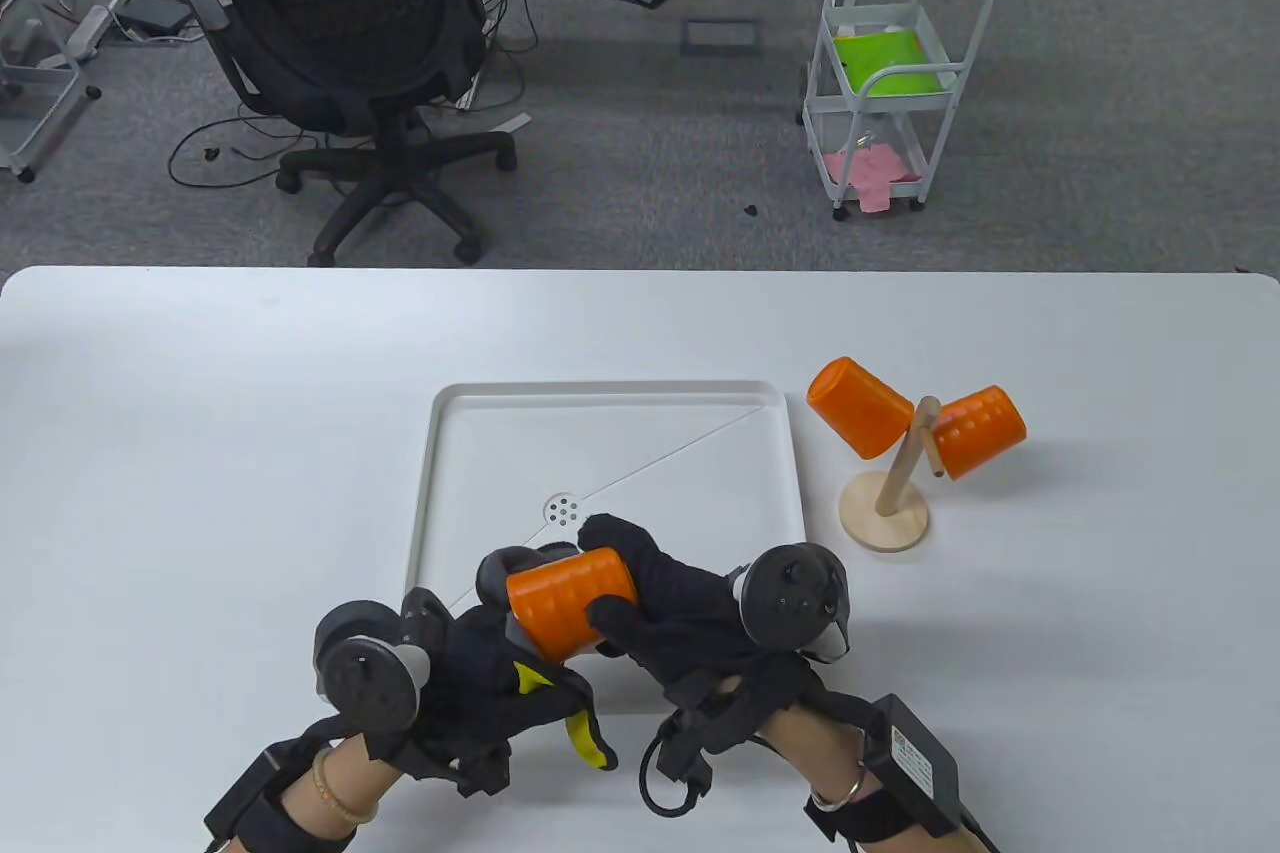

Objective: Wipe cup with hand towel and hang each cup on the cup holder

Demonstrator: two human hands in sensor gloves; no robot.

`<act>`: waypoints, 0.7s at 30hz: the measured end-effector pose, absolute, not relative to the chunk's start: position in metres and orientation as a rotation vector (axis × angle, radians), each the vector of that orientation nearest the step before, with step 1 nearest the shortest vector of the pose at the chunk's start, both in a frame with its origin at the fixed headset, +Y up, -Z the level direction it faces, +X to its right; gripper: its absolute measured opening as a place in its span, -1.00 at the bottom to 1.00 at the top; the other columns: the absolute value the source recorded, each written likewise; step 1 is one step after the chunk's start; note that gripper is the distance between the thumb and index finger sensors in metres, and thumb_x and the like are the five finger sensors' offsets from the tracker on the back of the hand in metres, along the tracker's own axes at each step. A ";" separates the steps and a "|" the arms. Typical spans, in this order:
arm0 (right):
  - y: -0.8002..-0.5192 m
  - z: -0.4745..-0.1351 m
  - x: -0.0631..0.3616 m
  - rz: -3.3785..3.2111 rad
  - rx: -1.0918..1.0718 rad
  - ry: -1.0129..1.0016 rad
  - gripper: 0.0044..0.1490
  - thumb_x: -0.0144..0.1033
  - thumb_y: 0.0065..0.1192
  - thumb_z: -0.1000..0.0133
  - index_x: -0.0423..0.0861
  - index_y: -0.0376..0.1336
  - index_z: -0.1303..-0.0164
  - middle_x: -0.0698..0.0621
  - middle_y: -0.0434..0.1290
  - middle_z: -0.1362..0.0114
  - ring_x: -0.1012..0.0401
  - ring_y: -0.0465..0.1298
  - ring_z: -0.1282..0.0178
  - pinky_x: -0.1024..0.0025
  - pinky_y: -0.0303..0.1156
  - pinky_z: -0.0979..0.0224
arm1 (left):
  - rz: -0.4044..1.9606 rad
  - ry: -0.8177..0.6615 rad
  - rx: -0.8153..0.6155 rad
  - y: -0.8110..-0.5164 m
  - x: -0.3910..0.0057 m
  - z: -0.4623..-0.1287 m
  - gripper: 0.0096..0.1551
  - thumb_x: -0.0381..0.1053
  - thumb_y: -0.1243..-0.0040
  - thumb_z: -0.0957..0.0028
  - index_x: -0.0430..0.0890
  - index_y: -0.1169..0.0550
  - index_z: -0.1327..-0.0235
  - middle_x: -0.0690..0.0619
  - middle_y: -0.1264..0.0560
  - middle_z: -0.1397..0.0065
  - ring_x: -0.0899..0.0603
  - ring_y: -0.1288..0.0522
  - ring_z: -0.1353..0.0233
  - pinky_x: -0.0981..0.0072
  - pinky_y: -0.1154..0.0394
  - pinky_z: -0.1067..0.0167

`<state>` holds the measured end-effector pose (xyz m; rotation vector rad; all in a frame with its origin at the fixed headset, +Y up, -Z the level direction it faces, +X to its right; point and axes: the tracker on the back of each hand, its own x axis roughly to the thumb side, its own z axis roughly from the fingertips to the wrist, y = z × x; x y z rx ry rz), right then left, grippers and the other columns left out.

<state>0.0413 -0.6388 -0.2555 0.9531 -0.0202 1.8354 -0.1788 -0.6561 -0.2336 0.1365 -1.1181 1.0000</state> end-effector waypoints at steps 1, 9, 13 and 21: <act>-0.637 -0.254 0.041 1.865 0.968 -0.047 0.11 0.34 -0.09 -0.17 -0.27 -0.08 -0.65 -0.39 0.38 -0.32 -0.03 0.61 0.16 0.28 0.60 0.19 | 1.057 -1.109 0.104 -0.658 -0.178 -0.235 -0.21 0.35 0.01 -0.33 -0.04 -0.17 -0.66 0.11 -0.32 -0.76 0.05 -0.22 -0.72 -0.17 -0.23 -0.51; -0.625 -0.222 0.044 2.171 1.186 -0.451 0.09 0.33 -0.08 -0.14 -0.10 -0.23 -0.68 -0.31 0.23 -0.51 -0.01 0.56 -0.06 0.27 0.58 0.04 | 1.664 -1.084 -0.373 -0.672 -0.170 -0.244 -0.25 0.33 0.02 -0.36 -0.10 -0.26 -0.63 0.05 -0.41 -0.69 0.00 -0.29 -0.65 -0.19 -0.25 -0.44; -0.617 -0.204 0.044 2.297 1.343 -0.709 0.01 0.26 0.05 -0.11 0.18 -0.25 -0.66 -0.19 0.09 -0.66 -0.03 0.45 -0.35 0.20 0.53 -0.18 | 1.778 -1.108 -0.480 -0.676 -0.168 -0.246 -0.27 0.34 0.01 -0.36 -0.11 -0.33 -0.58 0.05 -0.49 -0.62 -0.01 -0.38 -0.59 -0.14 -0.36 -0.37; -0.608 -0.187 0.049 2.415 1.456 -0.963 -0.03 0.02 0.32 -0.08 0.46 -0.22 -0.49 -0.01 -0.07 -0.77 -0.05 0.30 -0.60 0.14 0.46 -0.48 | 1.808 -1.092 -0.492 -0.671 -0.177 -0.252 -0.25 0.36 0.05 -0.37 -0.19 -0.40 -0.49 -0.03 -0.59 -0.49 -0.09 -0.50 -0.47 -0.08 -0.49 -0.24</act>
